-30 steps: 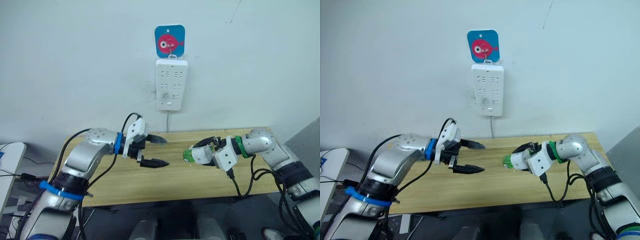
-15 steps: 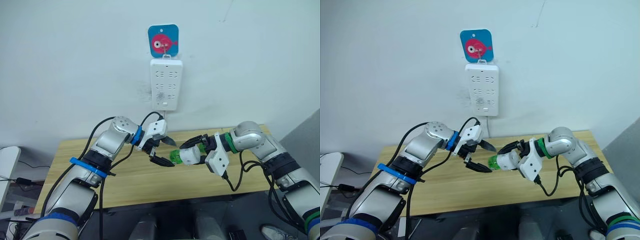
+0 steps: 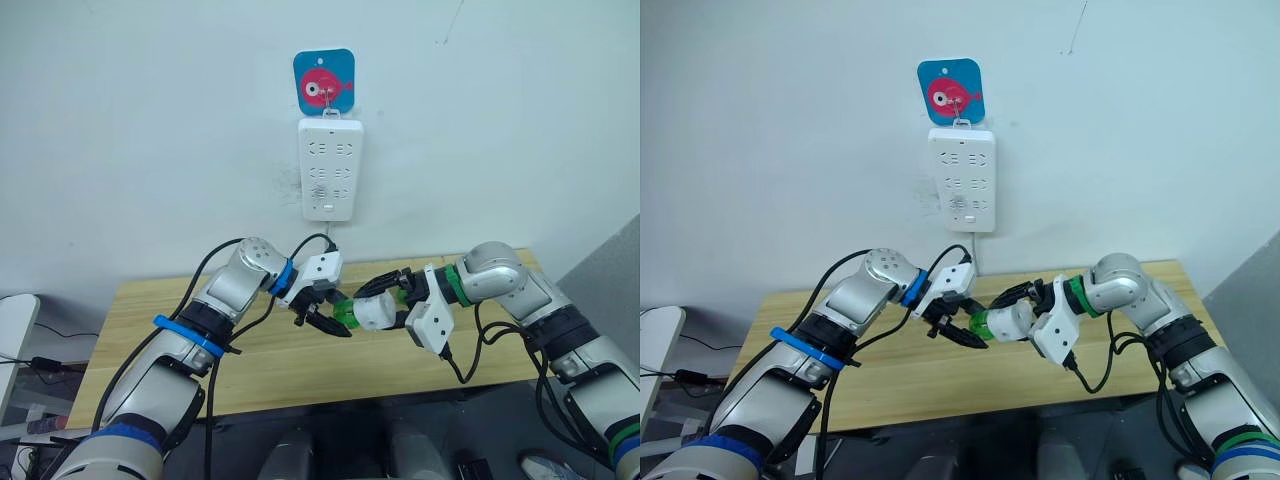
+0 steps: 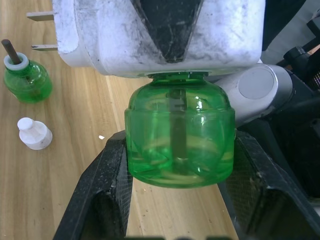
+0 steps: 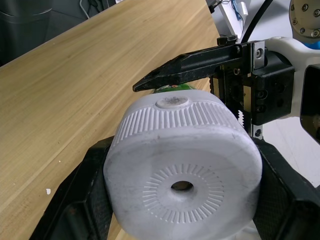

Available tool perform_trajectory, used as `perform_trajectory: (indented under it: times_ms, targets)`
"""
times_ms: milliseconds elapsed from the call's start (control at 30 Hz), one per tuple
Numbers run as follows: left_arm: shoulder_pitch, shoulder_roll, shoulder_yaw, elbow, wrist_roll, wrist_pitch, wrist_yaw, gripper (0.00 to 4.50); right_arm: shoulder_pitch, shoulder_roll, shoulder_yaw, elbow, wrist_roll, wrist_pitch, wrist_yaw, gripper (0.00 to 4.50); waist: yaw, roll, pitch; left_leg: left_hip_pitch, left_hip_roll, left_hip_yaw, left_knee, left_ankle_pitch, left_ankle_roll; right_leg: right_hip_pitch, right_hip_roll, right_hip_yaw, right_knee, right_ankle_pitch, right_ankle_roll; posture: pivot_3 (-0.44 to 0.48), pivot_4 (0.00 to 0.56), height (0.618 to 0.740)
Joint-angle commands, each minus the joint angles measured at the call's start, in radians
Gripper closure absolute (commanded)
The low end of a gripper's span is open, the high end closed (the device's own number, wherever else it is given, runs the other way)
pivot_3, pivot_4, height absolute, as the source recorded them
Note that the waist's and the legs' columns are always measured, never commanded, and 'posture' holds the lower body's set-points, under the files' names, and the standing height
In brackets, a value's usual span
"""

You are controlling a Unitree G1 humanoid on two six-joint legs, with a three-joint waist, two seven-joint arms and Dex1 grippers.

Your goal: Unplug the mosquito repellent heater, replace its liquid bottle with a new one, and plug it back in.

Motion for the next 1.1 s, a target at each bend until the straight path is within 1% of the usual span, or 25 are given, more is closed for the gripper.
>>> perform_trajectory:
  times_ms: [33,100,133,167,267,300,367,433,500,567,633,667,767,867,933,1100]
  targets:
    - [-0.009,-0.008,0.015,-0.037,-0.010,0.006,-0.012,2.29,-0.019,0.006,0.008,-0.048,0.067,0.018,0.015,0.72,0.000,0.000,0.000,0.000,0.000,0.000,0.000,0.000,0.000,0.000,0.000,0.000,0.000,0.000,0.000,-0.027,0.106,0.740]
    - [-0.003,-0.008,0.023,-0.035,-0.009,0.009,0.000,2.29,-0.011,-0.004,0.009,-0.064,0.118,0.052,0.042,0.13,0.000,0.000,0.000,0.000,0.000,0.000,0.000,0.000,0.000,0.000,0.000,0.000,0.000,0.000,0.000,-0.027,0.106,0.740]
    - [0.004,-0.006,0.030,-0.032,-0.008,0.006,0.008,2.29,-0.005,-0.012,0.006,-0.075,0.145,0.067,0.053,0.00,0.000,0.000,0.000,0.000,0.000,0.000,0.000,0.000,0.000,0.000,0.000,0.000,0.000,0.000,0.000,-0.030,0.108,0.740]
    - [0.014,-0.002,0.037,-0.031,-0.009,0.004,0.017,2.29,0.004,-0.021,0.000,-0.091,0.178,0.085,0.066,0.00,0.000,0.000,0.000,0.000,0.000,0.000,0.000,0.000,0.000,0.000,0.000,0.000,0.000,0.000,0.000,-0.032,0.109,0.740]
    - [0.079,0.003,0.093,-0.043,-0.032,-0.032,0.073,2.29,0.064,-0.071,-0.046,-0.197,0.391,0.211,0.128,0.00,0.001,0.000,0.000,0.000,0.000,-0.001,0.000,0.000,0.000,0.000,-0.001,0.000,0.000,0.000,0.000,-0.036,0.114,0.740]
    - [0.119,0.002,0.123,-0.065,-0.041,-0.038,0.111,2.29,0.092,-0.082,-0.082,-0.247,0.454,0.292,0.107,0.00,0.001,0.000,0.000,0.000,0.000,-0.001,0.000,0.000,0.000,0.000,-0.004,0.000,0.000,0.000,0.000,-0.035,0.117,0.740]
    - [0.198,-0.006,0.183,-0.124,-0.067,-0.032,0.178,2.29,0.142,-0.093,-0.152,-0.332,0.522,0.451,0.029,0.00,0.003,0.000,0.000,0.000,0.000,-0.001,0.000,0.000,0.000,0.000,-0.005,0.001,0.000,0.000,0.000,-0.038,0.121,0.740]
    - [0.269,-0.025,0.250,-0.180,-0.097,-0.042,0.258,2.29,0.208,-0.099,-0.210,-0.433,0.616,0.675,-0.071,0.00,0.004,0.000,0.000,-0.001,0.001,-0.002,0.000,0.000,0.000,0.000,-0.005,0.001,0.000,0.000,0.000,-0.048,0.127,0.740]
    - [0.337,-0.067,0.335,-0.241,-0.125,-0.050,0.387,2.29,0.290,-0.090,-0.269,-0.512,0.745,0.952,-0.220,0.00,0.006,0.000,0.000,-0.001,0.001,-0.004,0.000,0.000,0.000,0.001,-0.005,0.000,0.000,0.000,0.000,-0.049,0.130,0.740]
    - [0.405,-0.101,0.395,-0.308,-0.131,-0.103,0.489,2.29,0.362,-0.045,-0.332,-0.546,0.837,1.159,-0.390,0.00,0.010,-0.001,0.000,-0.001,0.000,-0.005,0.000,0.000,0.000,0.002,-0.006,0.000,-0.001,0.000,0.000,-0.038,0.132,0.740]
    - [0.470,-0.108,0.412,-0.356,-0.090,-0.183,0.557,2.29,0.429,0.020,-0.393,-0.549,0.886,1.275,-0.526,0.00,0.011,-0.001,-0.001,-0.001,0.000,-0.005,0.000,0.000,0.000,0.003,-0.007,0.000,-0.001,0.000,0.000,-0.033,0.134,0.740]
    - [0.495,-0.115,0.417,-0.371,-0.080,-0.213,0.586,2.29,0.459,0.045,-0.414,-0.554,0.901,1.312,-0.561,0.00,0.011,0.000,-0.001,-0.001,0.000,-0.004,0.000,0.000,0.000,0.002,-0.007,0.000,-0.001,0.000,0.000,-0.033,0.134,0.740]
    - [0.544,-0.152,0.446,-0.396,-0.079,-0.250,0.688,2.29,0.536,0.090,-0.442,-0.597,0.926,1.387,-0.594,0.00,0.012,0.000,-0.001,0.000,-0.001,-0.003,-0.001,0.000,0.000,0.002,-0.008,0.001,-0.001,0.000,0.000,-0.027,0.134,0.740]
    - [0.583,-0.165,0.460,-0.410,-0.074,-0.257,0.757,2.29,0.585,0.142,-0.455,-0.606,0.910,1.412,-0.632,0.00,0.012,0.000,-0.001,0.000,-0.001,-0.003,0.000,0.000,0.000,0.003,-0.008,0.001,0.000,0.000,0.000,-0.020,0.135,0.740]
    - [0.601,-0.180,0.476,-0.408,-0.083,-0.246,0.808,2.29,0.610,0.155,-0.423,-0.601,0.844,1.393,-0.629,0.00,0.012,0.000,-0.001,0.001,-0.001,-0.002,0.000,0.000,0.000,0.003,-0.007,0.001,0.000,0.000,0.000,-0.016,0.133,0.740]
    - [0.609,-0.177,0.452,-0.426,-0.089,-0.243,0.822,2.29,0.599,0.211,-0.428,-0.612,0.850,1.447,-0.640,0.00,0.011,0.000,-0.001,0.001,-0.001,-0.002,0.000,0.000,0.000,0.003,-0.007,0.001,0.000,0.000,0.000,-0.006,0.130,0.740]
